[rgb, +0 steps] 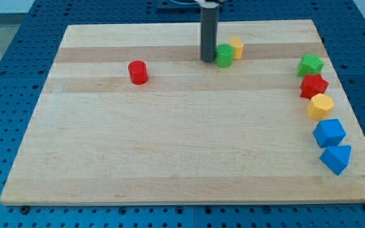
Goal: Push the green circle closer to the green star
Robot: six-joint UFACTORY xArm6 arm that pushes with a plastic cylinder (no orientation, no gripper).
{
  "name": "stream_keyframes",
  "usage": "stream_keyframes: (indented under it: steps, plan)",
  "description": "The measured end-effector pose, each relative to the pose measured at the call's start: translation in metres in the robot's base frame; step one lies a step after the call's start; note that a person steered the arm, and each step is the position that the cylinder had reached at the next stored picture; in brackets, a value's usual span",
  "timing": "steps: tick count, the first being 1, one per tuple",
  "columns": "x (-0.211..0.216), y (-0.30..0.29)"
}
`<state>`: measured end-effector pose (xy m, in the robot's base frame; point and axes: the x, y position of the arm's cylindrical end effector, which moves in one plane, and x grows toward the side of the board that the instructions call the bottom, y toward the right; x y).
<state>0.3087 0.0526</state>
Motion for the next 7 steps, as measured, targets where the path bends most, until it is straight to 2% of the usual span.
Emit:
stream_keyframes:
  steps: [2, 3, 5, 7]
  plan:
    - [-0.001, 0.092]
    - [-0.001, 0.101]
    - [0.010, 0.063]
    - [0.048, 0.057]
